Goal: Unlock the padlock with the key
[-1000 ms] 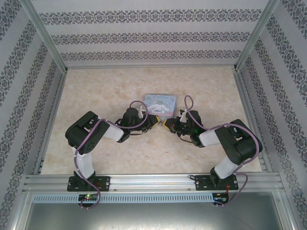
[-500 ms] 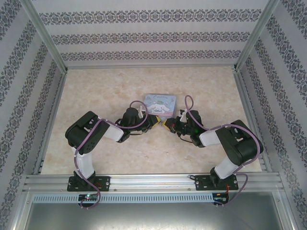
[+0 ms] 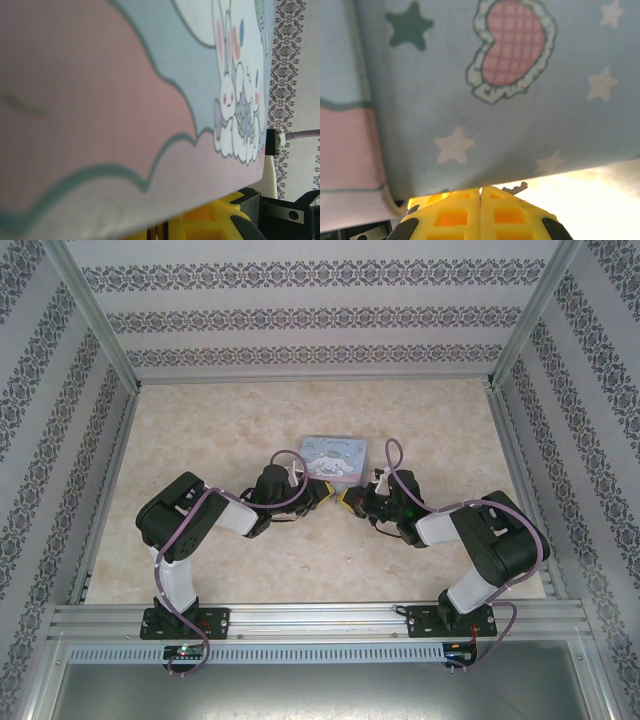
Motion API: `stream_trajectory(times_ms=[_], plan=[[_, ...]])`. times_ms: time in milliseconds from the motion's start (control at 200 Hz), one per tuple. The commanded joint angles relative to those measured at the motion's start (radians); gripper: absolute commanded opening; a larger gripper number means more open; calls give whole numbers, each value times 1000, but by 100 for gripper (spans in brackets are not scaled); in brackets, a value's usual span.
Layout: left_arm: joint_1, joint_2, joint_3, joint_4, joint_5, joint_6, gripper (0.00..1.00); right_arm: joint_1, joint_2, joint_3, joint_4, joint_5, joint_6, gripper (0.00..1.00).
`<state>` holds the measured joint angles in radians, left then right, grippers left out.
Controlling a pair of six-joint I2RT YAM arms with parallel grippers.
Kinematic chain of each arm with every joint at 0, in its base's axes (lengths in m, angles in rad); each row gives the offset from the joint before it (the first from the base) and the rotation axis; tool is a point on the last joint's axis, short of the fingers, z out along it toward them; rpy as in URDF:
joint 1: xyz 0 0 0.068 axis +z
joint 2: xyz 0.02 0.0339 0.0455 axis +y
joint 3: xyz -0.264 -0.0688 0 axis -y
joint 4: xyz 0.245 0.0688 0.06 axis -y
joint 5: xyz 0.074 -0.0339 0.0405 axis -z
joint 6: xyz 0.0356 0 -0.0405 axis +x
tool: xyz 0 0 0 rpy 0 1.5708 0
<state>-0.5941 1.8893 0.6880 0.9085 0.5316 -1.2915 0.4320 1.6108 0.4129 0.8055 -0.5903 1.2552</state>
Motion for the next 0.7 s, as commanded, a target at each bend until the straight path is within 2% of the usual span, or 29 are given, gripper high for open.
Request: stream_trajectory(times_ms=[0, 694], plan=[[2, -5, 23, 33, 31, -13, 0, 17, -5, 29, 57, -23, 6, 0], [0, -10, 11, 115, 50, -73, 0, -50, 93, 43, 125, -19, 26, 0]])
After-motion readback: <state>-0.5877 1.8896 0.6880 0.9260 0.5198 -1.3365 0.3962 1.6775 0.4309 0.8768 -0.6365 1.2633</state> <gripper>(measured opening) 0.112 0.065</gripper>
